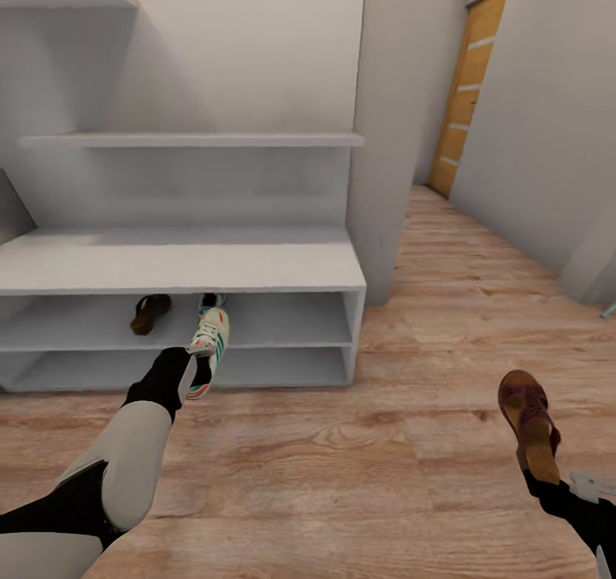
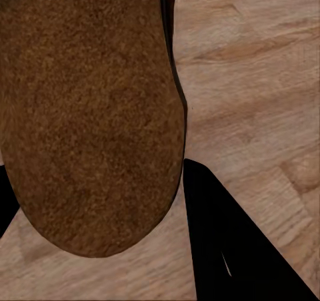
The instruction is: Pick up the two gym shoes and the two sandals from the corridor floor and place them onto the hallstand (shoe rack) in the corridor, making sure they are on the rack and not on the floor. Arrange them so the two gym shoes are next to each other and the two sandals are next to each other.
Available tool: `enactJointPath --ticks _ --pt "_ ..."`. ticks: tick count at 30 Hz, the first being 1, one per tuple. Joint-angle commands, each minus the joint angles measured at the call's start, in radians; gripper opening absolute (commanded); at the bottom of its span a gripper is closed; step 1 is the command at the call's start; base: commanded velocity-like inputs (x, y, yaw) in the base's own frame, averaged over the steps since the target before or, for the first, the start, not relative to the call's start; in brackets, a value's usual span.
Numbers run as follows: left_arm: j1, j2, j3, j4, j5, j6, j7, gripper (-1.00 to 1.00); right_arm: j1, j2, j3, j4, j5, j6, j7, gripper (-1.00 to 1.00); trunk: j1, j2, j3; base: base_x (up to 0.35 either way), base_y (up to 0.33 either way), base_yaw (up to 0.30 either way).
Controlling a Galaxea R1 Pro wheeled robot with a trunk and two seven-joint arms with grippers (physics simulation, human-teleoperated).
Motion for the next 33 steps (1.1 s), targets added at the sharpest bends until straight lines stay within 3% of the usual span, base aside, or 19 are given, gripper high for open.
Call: enactJointPath --ticks 1,7,24,33 --pt "-0.001 -0.004 0.005 -0.001 -0.001 0.002 0.002 -1.0 -0.001 0.0 -0.004 -0.002 0.005 0.005 0.008 -1.0 0.0 0.0 -0.001 0.195 -0.219 0.273" --pt "-0.001 -0.006 0.005 -0.001 -0.002 0.002 0.002 -1.0 -0.001 0.0 -0.004 -0.002 0.005 0.005 0.008 -1.0 0.0 0.0 -0.001 0.103 -0.25 0.243" --pt "-0.001 -0.004 0.005 -0.001 -0.001 0.0 0.002 -1.0 -0.001 0.0 -0.004 0.0 0.006 0.004 0.009 -1.0 0.0 0.0 -0.001 -0.012 -0.272 0.007" --pt "0.001 0.008 0.014 -0.001 -0.004 -0.017 0.001 -1.0 0.0 0.0 -0.004 0.0 0.006 0.005 0.009 -1.0 0.0 0.0 -0.001 0.198 -0.109 0.0"
